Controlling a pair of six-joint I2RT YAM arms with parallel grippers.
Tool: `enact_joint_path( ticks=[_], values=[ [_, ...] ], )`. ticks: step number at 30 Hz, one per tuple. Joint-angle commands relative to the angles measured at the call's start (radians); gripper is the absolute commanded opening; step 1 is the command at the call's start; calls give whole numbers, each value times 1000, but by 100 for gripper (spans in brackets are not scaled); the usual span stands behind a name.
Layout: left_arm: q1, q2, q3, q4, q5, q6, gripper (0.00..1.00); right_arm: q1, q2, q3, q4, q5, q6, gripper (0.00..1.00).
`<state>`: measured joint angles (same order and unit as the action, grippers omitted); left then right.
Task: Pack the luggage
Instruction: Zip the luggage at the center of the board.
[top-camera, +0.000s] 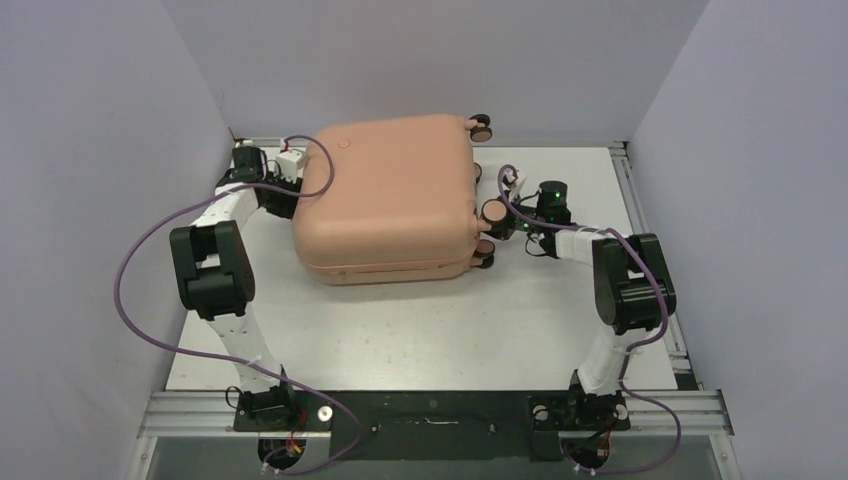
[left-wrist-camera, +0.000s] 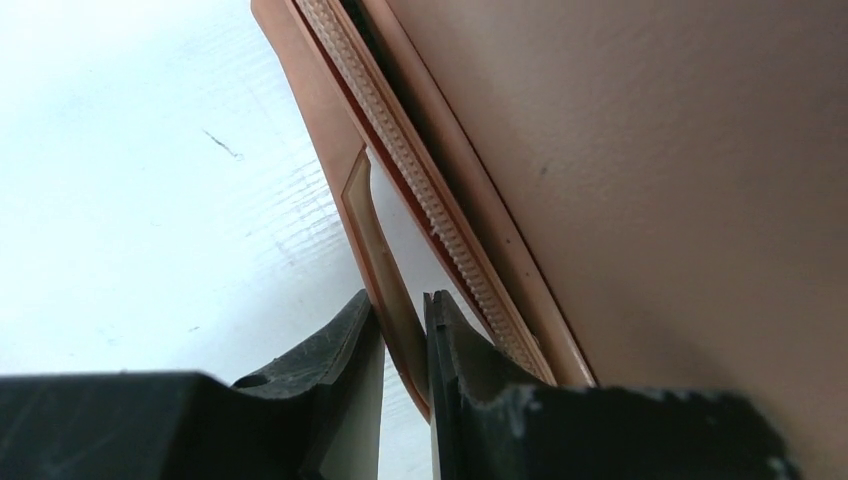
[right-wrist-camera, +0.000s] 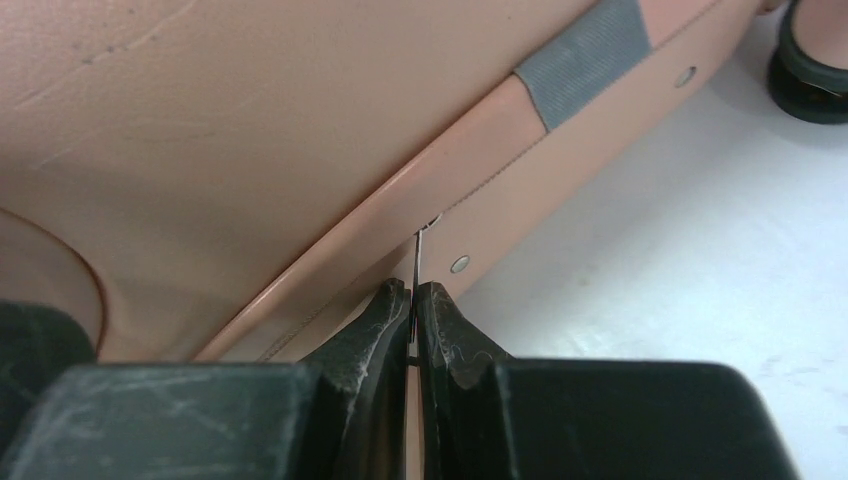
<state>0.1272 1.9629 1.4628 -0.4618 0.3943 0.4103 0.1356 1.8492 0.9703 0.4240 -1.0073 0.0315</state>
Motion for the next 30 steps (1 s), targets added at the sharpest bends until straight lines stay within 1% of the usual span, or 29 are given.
enact_joint_path(
  ticks=[1,4,7,10,13,16,20,22,24,26,30],
  values=[
    [-18,-41,29,-184,162,338,0,108,-104,-34,15,-90,-45,5],
    [-18,-17,68,-243,183,392,0,75,-78,5,-22,13,-39,5],
    [-20,-9,77,-242,191,409,0,5,3,92,-57,125,-32,5],
    [-21,-4,82,-244,198,422,0,-59,90,180,-23,186,15,5],
    [-21,-7,73,-241,196,441,0,-86,159,294,-1,206,40,5],
    [-21,-9,66,-233,196,450,0,-73,218,399,0,205,52,5],
    [-21,-9,68,-224,212,447,0,-2,300,556,-101,211,23,5],
    [-22,-10,72,-222,225,447,0,27,333,610,-119,229,18,5],
    [-25,-10,77,-217,225,446,0,47,345,625,-111,231,31,5],
    [-34,-8,85,-209,206,448,0,58,327,589,-79,209,57,5],
    [-76,0,99,-147,116,429,0,72,200,412,-27,150,64,5]
  ],
)
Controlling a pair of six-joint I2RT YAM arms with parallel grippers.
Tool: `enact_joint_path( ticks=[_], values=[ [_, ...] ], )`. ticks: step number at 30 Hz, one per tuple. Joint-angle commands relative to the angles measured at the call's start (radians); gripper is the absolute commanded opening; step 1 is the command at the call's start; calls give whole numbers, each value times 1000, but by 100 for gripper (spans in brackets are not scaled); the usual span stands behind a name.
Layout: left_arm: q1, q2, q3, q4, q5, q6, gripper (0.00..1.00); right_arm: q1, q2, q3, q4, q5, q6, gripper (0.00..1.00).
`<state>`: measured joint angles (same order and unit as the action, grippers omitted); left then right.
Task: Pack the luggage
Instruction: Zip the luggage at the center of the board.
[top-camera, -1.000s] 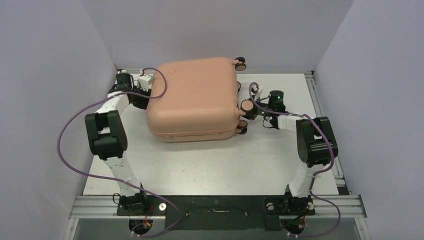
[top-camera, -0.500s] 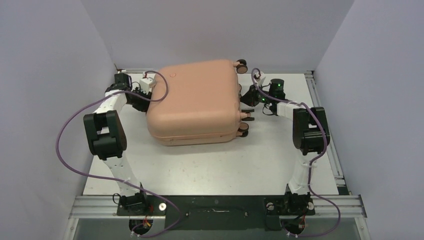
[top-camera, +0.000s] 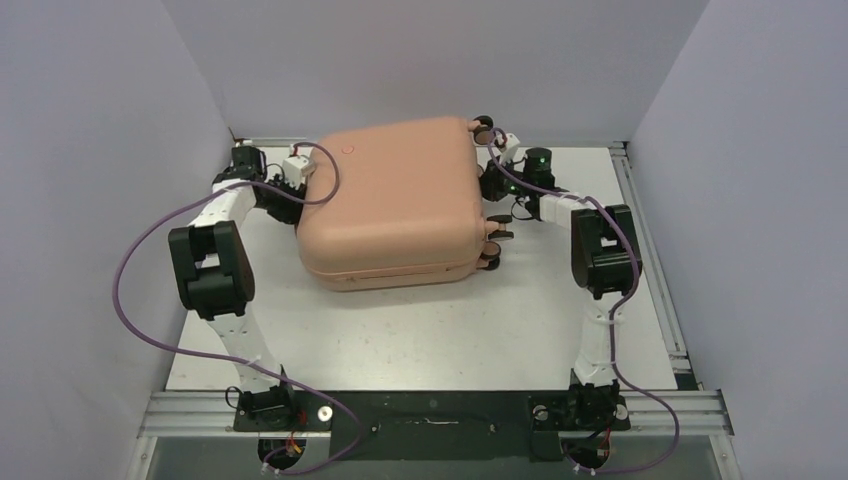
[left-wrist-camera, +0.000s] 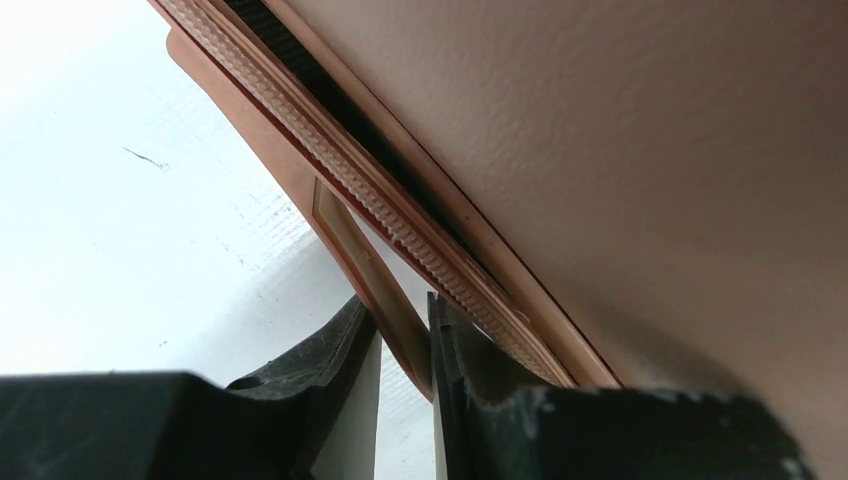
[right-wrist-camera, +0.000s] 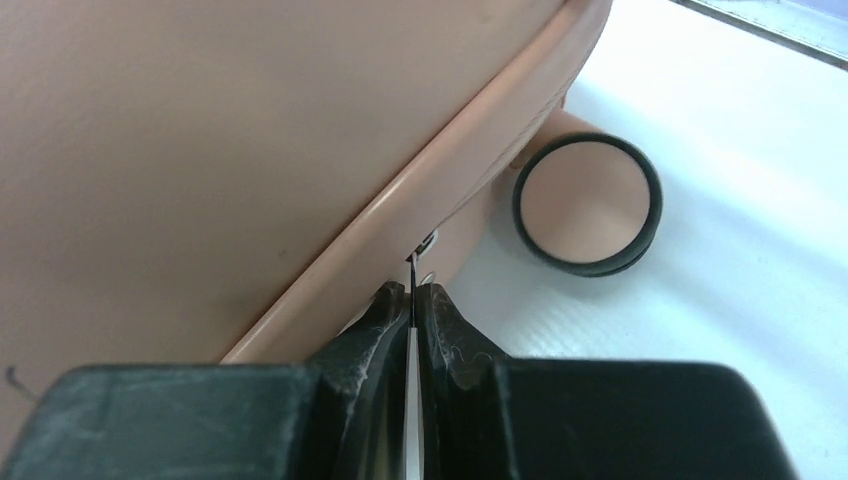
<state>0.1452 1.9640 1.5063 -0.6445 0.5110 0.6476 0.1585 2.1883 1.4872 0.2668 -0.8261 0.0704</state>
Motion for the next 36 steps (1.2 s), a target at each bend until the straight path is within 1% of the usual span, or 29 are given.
enact_joint_path(
  ticks=[1,4,6,7,9,10,12,15,18,19,21,24,26,28,32,33,35,36],
  values=[
    [-107,-1,56,61,-17,178,0,53,-171,-140,125,-50,19,5],
    [-135,3,66,142,-64,136,0,76,-271,-246,91,-97,-15,5],
    [-174,3,75,198,-82,100,0,100,-333,-313,73,-110,-37,5],
    [-184,3,81,224,-93,80,1,114,-364,-345,62,-114,-46,5],
    [-197,7,100,269,-98,41,10,146,-417,-401,49,-121,-61,5],
    [-203,16,115,288,-100,20,12,164,-440,-427,45,-123,-63,5],
    [-215,41,169,312,-110,-23,13,201,-479,-473,37,-129,-63,5],
    [-235,101,285,296,-126,-84,15,263,-533,-547,38,-126,-63,5],
    [-254,168,422,241,-161,-147,28,284,-567,-594,54,-96,-63,5],
    [-256,186,463,221,-175,-172,34,276,-575,-606,64,-82,-63,5],
    [-246,201,521,193,-197,-252,48,232,-587,-634,112,-66,-50,5],
    [-203,166,524,201,-177,-342,72,165,-592,-680,185,-55,1,5],
    [-159,120,503,208,-142,-389,78,141,-587,-702,200,-50,-14,5],
    [-110,60,471,226,-98,-434,82,124,-573,-730,239,-52,-15,5],
    [-74,-60,404,241,-99,-453,95,101,-530,-750,331,-73,59,5],
    [-70,-99,380,257,-107,-455,97,101,-527,-753,347,-80,68,5],
    [-64,-174,343,294,-141,-464,96,102,-526,-758,380,-96,91,5],
    [-64,-209,331,316,-179,-481,96,101,-527,-758,396,-104,103,5]
  ],
)
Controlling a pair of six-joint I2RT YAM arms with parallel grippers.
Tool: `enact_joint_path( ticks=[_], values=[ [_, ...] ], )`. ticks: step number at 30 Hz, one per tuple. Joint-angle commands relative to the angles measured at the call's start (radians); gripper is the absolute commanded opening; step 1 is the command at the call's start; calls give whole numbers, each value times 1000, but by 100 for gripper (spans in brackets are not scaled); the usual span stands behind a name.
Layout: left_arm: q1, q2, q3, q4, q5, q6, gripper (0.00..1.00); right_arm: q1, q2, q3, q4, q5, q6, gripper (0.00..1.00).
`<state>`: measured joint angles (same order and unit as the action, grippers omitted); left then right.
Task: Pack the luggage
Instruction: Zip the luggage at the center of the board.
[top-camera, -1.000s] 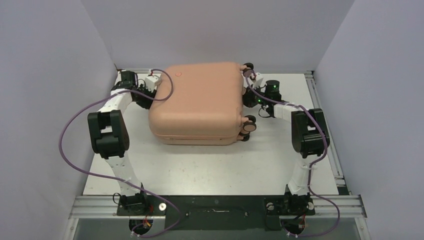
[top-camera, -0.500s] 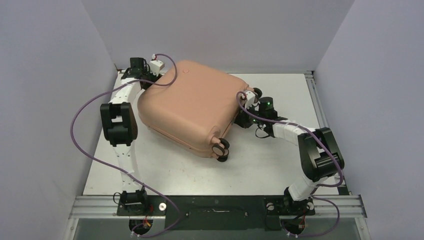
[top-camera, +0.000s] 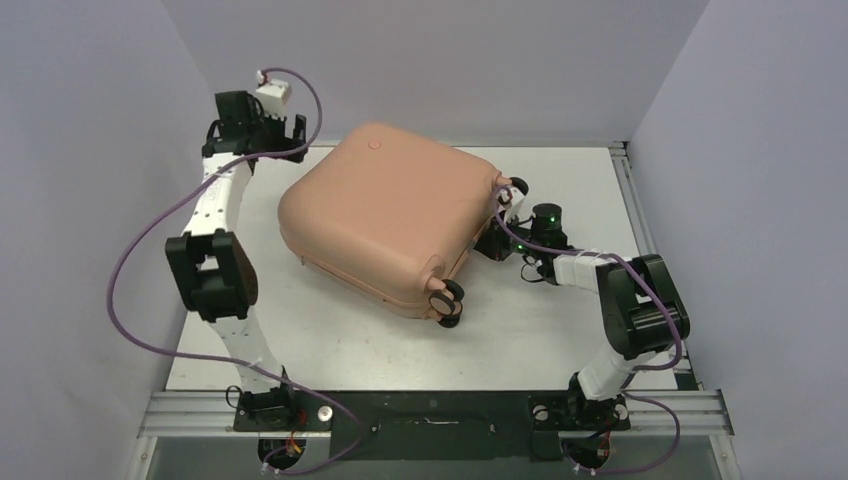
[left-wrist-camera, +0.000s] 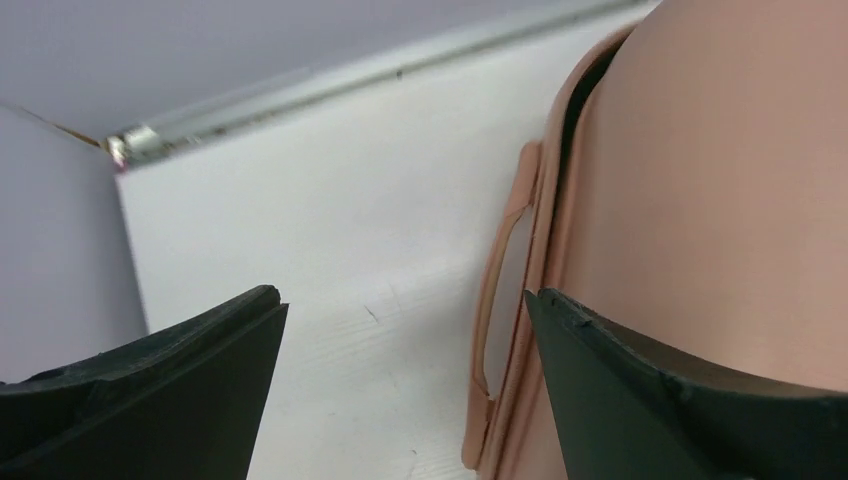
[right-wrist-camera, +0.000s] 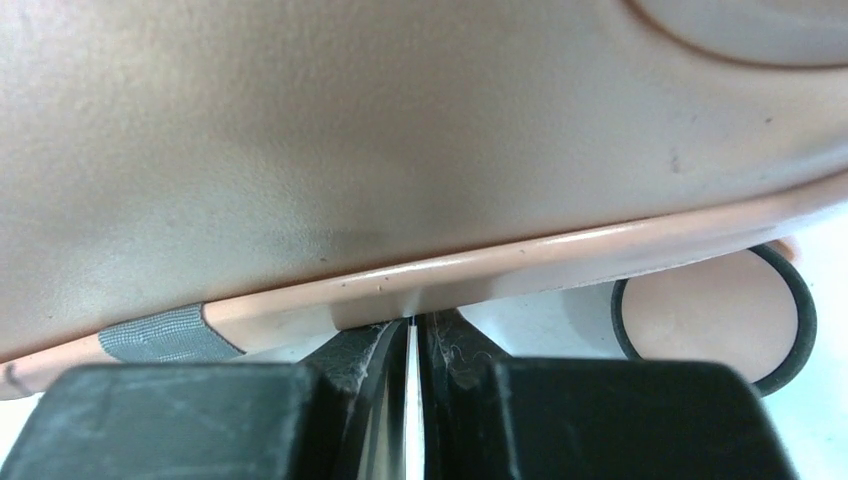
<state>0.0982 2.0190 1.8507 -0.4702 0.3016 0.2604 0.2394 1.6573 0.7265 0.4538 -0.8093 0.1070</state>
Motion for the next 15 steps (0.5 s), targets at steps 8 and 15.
enact_joint_path(
  ticks=[8,15],
  values=[
    [-102,-533,-88,212,256,-105,96,-8,34,-20,322,-122,181,5],
    [-599,-593,-70,-262,333,304,96,-102,101,2,416,-134,323,5]
  ],
)
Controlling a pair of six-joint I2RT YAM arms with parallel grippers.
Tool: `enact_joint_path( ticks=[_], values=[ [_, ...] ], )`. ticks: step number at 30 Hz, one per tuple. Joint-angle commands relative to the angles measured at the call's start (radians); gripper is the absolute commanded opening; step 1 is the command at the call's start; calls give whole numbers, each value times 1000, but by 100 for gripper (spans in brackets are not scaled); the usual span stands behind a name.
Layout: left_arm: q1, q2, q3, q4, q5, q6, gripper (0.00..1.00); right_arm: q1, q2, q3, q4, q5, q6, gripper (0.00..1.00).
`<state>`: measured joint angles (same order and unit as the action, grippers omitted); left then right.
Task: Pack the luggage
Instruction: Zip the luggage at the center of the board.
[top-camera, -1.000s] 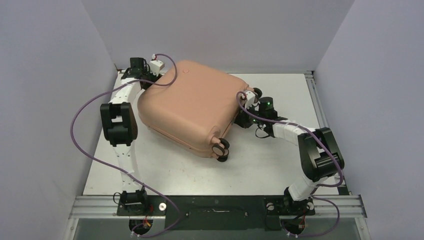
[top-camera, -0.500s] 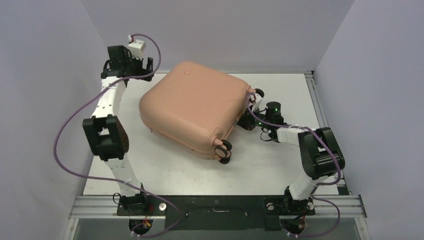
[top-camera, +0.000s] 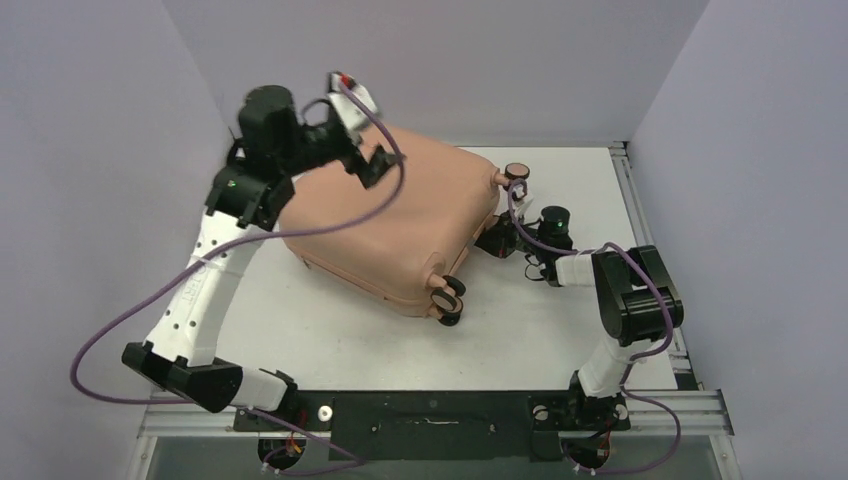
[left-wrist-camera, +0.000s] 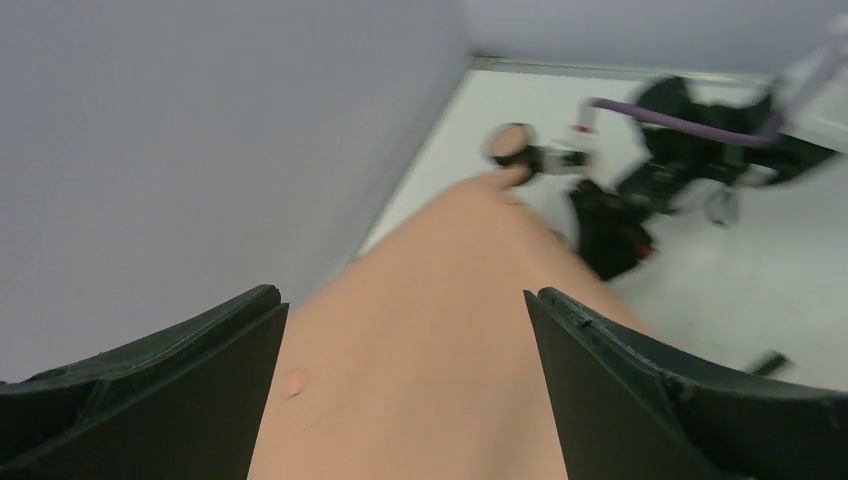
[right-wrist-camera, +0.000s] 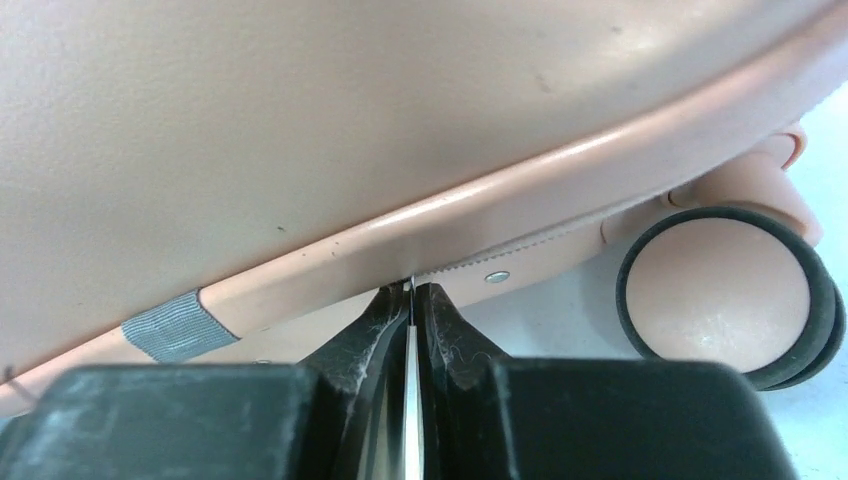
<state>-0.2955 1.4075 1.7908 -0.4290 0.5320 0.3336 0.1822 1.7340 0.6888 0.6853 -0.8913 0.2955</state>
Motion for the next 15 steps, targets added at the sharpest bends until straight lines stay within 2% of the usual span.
enact_joint_path(
  ticks=[1,5,6,9,15],
  values=[
    [-264,28,-12,-337,79,254,96,-55,41,53,187,-77,155,5],
    [-436,83,-41,-369,-61,314,97,-78,120,89,253,-169,259,5],
    [-473,101,-47,-365,-108,324,98,-80,116,86,256,-165,249,5],
    [-565,155,-57,-348,-232,353,100,-88,94,110,113,-142,144,5],
    [-692,251,-56,-259,-455,370,91,-117,56,90,117,-127,134,5]
  ],
)
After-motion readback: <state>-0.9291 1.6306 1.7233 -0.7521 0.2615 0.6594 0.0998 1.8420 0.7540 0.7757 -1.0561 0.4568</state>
